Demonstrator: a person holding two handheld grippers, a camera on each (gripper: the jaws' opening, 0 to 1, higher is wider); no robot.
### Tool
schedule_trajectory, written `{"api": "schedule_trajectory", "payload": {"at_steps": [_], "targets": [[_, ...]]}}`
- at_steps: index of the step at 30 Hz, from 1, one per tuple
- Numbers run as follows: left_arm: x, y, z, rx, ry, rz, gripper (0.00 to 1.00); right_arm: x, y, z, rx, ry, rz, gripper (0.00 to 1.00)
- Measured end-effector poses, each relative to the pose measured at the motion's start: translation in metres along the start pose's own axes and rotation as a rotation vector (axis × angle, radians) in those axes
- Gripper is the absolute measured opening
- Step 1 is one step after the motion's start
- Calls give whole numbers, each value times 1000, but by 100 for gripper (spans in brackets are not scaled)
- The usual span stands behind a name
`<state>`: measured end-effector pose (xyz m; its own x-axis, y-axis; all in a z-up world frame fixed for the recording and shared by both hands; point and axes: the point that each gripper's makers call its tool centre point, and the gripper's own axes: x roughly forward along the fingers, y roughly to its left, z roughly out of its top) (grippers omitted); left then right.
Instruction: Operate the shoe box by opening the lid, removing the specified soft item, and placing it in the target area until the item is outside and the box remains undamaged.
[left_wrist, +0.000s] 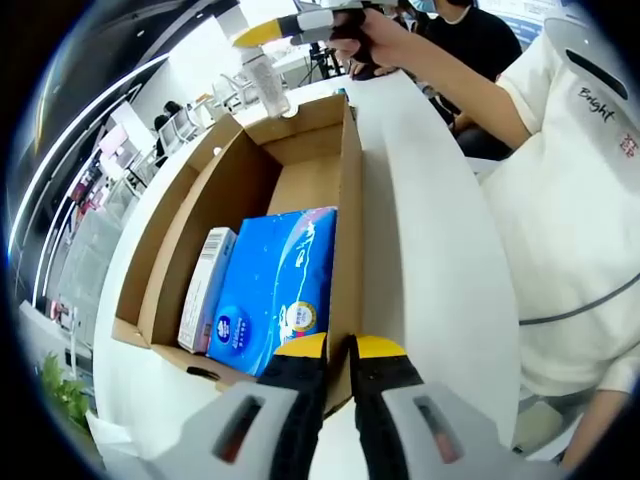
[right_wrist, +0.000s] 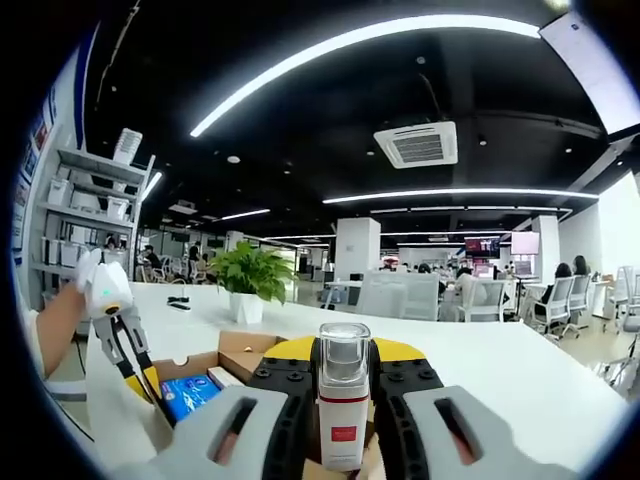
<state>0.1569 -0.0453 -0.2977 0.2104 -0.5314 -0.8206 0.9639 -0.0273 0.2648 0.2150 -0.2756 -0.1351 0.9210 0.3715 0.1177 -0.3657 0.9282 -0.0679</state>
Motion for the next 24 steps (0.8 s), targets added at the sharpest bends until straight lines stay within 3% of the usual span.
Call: {"api": "schedule_trajectory", "payload": {"at_steps": [15, 24], "targets": [[0, 0, 0, -4, -2, -3, 8, -32, -47, 14, 19, -31, -121, 18], [0, 0, 0, -3, -2, -3, 8, -41, -61, 18, -71, -14, -164, 18]]}}
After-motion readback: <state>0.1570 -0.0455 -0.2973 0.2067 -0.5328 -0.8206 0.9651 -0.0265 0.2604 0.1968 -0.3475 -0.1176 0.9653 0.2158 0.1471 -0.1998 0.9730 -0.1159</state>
